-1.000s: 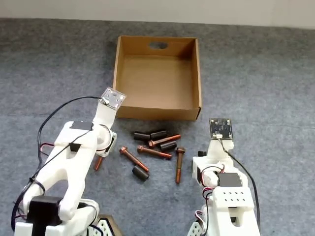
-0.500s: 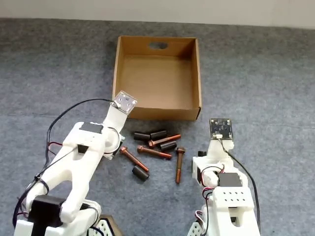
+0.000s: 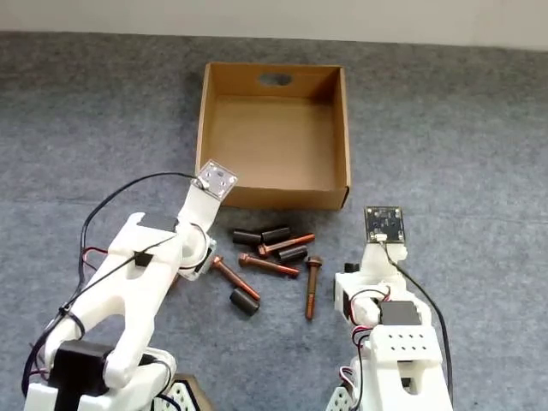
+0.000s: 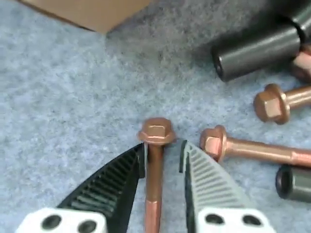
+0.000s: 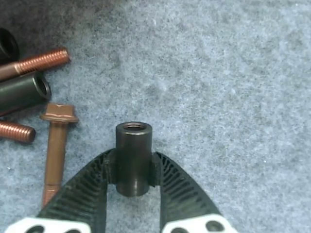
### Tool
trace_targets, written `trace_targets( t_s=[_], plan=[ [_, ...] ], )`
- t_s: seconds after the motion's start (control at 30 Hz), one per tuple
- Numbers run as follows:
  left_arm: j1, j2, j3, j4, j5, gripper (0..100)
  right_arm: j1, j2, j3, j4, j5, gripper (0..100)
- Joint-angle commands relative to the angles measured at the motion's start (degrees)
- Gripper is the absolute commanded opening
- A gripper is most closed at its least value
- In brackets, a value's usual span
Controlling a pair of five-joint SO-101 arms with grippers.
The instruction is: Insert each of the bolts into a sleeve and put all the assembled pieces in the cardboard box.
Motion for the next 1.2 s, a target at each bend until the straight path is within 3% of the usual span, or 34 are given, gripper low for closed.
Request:
trace_targets(
  t_s=[0.0, 0.3, 0.43, 0.7, 0.93, 1.0, 1.17],
  plan=[
    [0.7, 0.8, -0.7, 0.4, 0.3, 10, 0.6, -0.9, -0.8, -1.0, -0.1, 0.5],
    [0.7, 19.0, -16.2, 9.1, 0.4, 9, 0.6, -0.9, -0.8, -1.0, -0.1, 0.5],
    [0.7, 17.6, -17.1, 9.0, 0.5, 1, 0.5, -0.9, -0.9, -1.0, -0.1, 0.5],
    [-5.4, -2.9, -14.0, 10.2, 0.5, 1, -0.7, -0.9, -8.0, -0.7, -0.1, 0.5],
    [-7.3, -28.4, -7.2, 9.8, 0.6, 1, -12.5, -0.9, -14.5, -1.0, -0.2, 0.5],
    [-6.6, -35.6, -7.3, 9.0, 3.9, 1, -16.3, -0.9, -16.5, -2.0, -0.2, 0.5],
    [-6.3, -49.5, -7.3, 0.2, 19.8, 1, -21.9, -0.9, -19.3, -11.8, -0.2, 0.5]
  ],
)
